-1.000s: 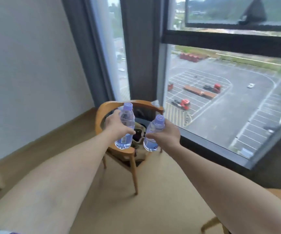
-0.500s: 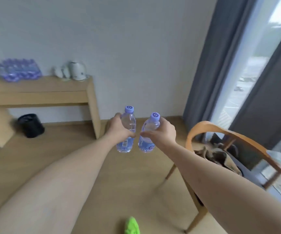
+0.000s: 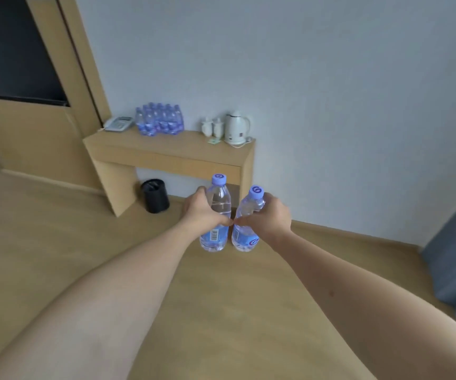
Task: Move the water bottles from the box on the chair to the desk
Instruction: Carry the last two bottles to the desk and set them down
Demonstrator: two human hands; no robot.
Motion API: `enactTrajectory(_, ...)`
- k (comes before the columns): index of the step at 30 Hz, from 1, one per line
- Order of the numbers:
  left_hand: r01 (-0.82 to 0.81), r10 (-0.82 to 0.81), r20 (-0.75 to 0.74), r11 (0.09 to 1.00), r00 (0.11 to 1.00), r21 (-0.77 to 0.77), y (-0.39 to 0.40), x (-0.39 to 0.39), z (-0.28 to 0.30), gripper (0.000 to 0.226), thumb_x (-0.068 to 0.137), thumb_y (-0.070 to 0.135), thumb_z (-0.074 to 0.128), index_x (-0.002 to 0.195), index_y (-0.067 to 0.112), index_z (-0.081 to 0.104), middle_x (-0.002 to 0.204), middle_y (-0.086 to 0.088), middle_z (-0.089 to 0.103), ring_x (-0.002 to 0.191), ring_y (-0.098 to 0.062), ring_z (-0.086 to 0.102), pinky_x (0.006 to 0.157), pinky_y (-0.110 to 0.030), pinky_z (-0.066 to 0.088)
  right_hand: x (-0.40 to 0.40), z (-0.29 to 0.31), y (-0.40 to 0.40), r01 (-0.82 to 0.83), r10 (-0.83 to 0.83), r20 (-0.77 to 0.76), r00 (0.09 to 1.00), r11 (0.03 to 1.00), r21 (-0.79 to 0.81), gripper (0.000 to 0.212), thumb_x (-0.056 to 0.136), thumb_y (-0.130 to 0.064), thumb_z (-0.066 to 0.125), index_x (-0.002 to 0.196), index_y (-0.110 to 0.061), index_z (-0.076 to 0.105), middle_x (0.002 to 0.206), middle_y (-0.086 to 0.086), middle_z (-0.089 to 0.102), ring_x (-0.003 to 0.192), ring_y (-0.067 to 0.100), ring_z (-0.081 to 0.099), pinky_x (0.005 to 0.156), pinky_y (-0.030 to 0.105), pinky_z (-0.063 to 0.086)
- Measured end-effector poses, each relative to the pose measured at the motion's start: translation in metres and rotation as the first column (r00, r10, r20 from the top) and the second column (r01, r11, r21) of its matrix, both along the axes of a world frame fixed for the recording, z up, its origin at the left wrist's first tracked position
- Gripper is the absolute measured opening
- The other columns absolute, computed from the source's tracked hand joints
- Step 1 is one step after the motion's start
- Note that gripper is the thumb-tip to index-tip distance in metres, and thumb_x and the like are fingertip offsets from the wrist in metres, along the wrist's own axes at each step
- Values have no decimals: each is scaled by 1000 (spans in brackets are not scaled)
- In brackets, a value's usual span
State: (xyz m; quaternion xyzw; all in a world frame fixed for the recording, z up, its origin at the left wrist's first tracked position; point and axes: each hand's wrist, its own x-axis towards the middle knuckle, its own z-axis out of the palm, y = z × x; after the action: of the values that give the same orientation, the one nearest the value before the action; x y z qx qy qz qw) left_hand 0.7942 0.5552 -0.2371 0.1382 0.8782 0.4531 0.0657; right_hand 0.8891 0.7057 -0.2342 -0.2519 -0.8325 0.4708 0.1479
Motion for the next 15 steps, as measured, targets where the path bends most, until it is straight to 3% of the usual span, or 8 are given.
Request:
enactTrajectory(3,-70,70,21,997,997,11,-27,-45,-3,72,33,41,92,93,28,54,90,13,66,82,-6,65,71,-31,57,-56,-3,-21,-59,59,-5,998,998,-21,43,39,-41,84,77,-40,63,73,-20,67,76,6,67,72,34,58)
enactTrajectory(7,-130,128,53,991,990,28,-67,-112,-16,79,27,46,90,95,29,55,93,16,67,85,-5,66,73,-32,57,-136,-15,-54,-117,117,64,991,993,1,61,49,-34,92,103,-28,65,94,-9,70,89,17,69,79,39,59)
enactTrajectory(15,-117,117,46,993,992,-9,-142,-278,-32,68,43,33,95,98,26,55,99,12,64,87,-9,65,71,-32,55,-304,-35,-125,-109,108,102,989,994,8,55,53,-29,91,101,-24,65,93,-5,71,88,19,68,79,40,59)
